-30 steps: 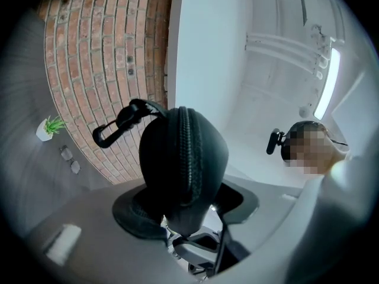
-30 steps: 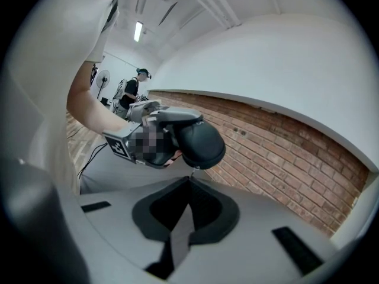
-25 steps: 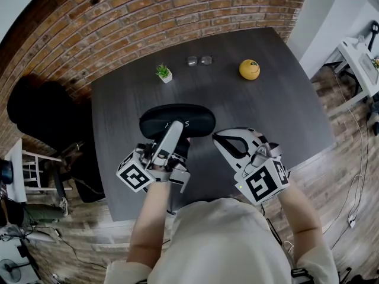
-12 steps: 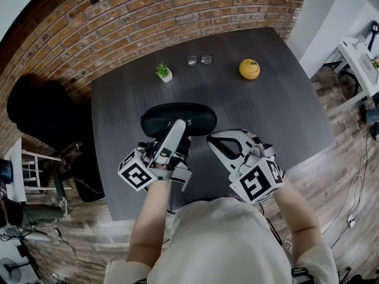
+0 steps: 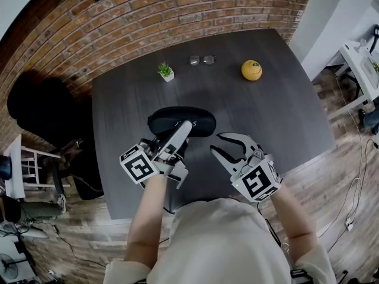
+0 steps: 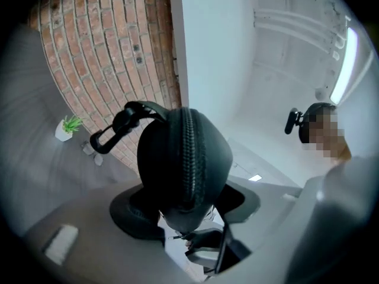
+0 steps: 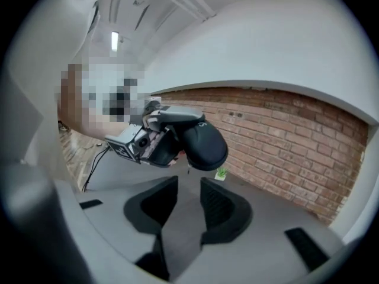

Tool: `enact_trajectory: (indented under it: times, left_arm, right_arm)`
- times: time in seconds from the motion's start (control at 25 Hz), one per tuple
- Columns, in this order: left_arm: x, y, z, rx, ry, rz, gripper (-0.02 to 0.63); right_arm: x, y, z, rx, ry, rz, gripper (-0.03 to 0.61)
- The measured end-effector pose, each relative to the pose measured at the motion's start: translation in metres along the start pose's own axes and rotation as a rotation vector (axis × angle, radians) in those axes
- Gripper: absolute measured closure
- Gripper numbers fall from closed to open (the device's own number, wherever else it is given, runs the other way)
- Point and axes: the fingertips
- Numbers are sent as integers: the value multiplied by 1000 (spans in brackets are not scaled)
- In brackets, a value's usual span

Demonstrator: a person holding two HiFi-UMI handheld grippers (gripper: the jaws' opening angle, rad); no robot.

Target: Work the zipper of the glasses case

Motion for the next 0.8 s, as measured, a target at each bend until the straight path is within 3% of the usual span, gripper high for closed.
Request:
enact_trajectory:
  times: [0.28, 0.48, 0.8]
  left_arm:
    - [62, -37, -6, 171, 166, -60, 364]
    - [100, -84, -4, 307, 227, -131, 360]
    - [142, -157, -6, 547, 323, -191, 359]
  right_arm:
    - [-5, -38, -11, 18, -86, 181, 517]
    - [-12, -60, -14, 3, -132, 328, 524]
    - [-8, -80, -3, 20, -99, 435, 551]
Point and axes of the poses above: the fingertips, and each gripper's own axes: z forward along the fingers, x to its left, y out of its top, and after that the axes turned 8 degrees about y, right-handed
